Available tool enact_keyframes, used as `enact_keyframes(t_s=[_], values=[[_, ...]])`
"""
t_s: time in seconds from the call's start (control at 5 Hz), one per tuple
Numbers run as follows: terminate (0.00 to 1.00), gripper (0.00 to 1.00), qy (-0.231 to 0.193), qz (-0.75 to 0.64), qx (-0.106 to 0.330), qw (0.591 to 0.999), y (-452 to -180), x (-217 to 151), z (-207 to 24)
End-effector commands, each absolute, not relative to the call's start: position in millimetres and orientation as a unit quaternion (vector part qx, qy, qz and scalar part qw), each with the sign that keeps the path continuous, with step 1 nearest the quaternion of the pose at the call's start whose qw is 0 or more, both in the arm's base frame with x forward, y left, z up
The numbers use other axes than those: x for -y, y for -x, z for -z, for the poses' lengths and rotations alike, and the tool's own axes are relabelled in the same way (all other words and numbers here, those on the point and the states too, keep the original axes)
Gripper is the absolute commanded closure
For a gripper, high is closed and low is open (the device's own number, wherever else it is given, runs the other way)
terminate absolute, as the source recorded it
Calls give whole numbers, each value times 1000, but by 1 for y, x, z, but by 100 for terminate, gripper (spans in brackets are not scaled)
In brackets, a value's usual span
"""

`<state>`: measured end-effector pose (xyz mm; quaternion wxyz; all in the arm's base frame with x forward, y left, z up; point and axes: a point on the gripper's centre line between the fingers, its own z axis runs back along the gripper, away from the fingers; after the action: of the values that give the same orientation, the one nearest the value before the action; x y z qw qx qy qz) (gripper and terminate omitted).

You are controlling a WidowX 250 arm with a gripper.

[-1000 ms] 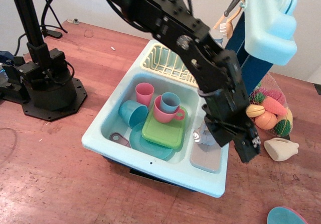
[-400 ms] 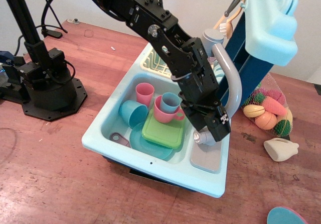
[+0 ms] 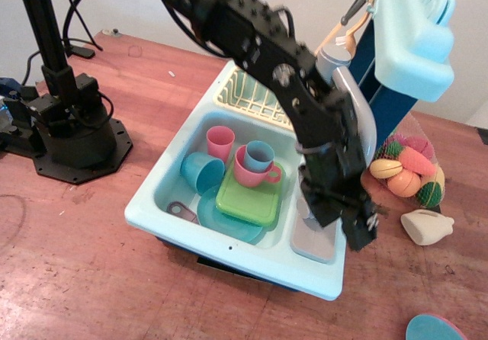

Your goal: Turn lever vertical to front

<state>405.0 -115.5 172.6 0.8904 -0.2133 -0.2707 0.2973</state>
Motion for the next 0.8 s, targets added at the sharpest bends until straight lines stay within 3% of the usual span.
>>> enact_keyframes(t_s=[0.0,0.2,0.6], values=[[0,0,212,-315,287,879,-394,93,-168],[0,0,198,-339,307,867,-358,72,-181],[0,0,190,-368,323,851,-315,49,-189]])
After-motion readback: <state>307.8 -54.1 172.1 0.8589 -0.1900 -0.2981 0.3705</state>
